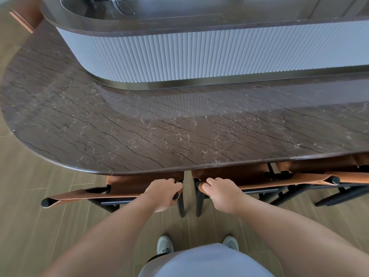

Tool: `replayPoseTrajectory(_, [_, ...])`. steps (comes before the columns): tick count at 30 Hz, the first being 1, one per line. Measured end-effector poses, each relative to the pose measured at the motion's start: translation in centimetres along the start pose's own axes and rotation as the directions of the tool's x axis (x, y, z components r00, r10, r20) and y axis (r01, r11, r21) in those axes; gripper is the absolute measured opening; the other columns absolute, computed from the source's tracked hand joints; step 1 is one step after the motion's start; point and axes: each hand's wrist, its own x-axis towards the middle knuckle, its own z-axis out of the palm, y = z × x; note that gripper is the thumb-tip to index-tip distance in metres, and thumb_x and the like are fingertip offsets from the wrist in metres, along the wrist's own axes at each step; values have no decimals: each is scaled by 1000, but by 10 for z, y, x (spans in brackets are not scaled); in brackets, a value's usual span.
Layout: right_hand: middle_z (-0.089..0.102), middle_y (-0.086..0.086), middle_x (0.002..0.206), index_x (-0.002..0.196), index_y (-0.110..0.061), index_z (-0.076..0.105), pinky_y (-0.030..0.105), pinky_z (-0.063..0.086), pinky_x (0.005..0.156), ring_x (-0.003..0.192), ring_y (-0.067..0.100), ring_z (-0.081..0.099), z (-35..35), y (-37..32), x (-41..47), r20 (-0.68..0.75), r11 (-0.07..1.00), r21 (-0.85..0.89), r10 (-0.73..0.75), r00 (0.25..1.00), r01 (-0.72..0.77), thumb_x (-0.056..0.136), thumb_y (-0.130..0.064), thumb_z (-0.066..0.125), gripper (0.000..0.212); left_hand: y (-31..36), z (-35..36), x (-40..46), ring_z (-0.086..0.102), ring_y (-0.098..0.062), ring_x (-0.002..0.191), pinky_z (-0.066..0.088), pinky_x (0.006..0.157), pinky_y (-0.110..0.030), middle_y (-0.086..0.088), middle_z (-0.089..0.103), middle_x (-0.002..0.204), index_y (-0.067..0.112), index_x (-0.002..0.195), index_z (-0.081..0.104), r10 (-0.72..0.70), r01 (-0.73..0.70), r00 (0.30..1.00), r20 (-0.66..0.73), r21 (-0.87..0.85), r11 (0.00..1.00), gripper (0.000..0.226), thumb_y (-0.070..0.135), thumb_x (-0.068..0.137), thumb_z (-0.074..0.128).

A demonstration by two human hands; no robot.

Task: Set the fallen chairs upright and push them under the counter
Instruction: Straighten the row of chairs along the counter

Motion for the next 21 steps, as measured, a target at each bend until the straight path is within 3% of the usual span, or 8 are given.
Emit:
replayPoseTrajectory(5, [54, 5, 93, 103, -14, 55, 32, 30, 50, 66, 18, 38, -2, -3, 5, -24, 1000, -5, 3, 1000, -3, 79, -1, 60, 27, -2, 1, 3, 45, -21, 71, 37, 58, -32, 3, 43, 90, 22, 116, 50, 2, -2, 1000, 3, -21, 1000, 28, 34, 91, 55])
replayPoseTrajectory(11, [54, 5, 94, 105, -14, 55, 32, 30, 51, 67, 19, 39, -2, -6, 7, -22, 1000, -13, 21, 1000, -22, 79, -4, 62, 28, 2, 5, 7, 51, -25, 73, 40, 60, -34, 2, 44, 88, 21, 110, 51, -18, 18, 1000, -13, -49, 999, 24, 33, 89, 56])
replayPoseTrajectory(15, [54, 3, 96, 112, -15, 55, 32, 38, 53, 71, 20, 48, -2, -7, 6, -13, 999, -2, 50, 999, -50, 82, -7, 61, 32, 7, 5, 11, 55, -27, 78, 43, 62, -35, -1, 51, 92, 20, 110, 52, -30, 29, 999, -14, -56, 998, 23, 31, 90, 55])
replayPoseTrajectory(21, [55, 4, 98, 115, -14, 56, 30, 32, 53, 74, 20, 50, -2, -10, 4, -25, 997, 7, 71, 997, -71, 83, -7, 63, 33, 14, 8, 13, 58, -28, 82, 41, 61, -35, 0, 49, 89, 19, 109, 53, -79, 76, 997, -25, -91, 993, 22, 28, 90, 56])
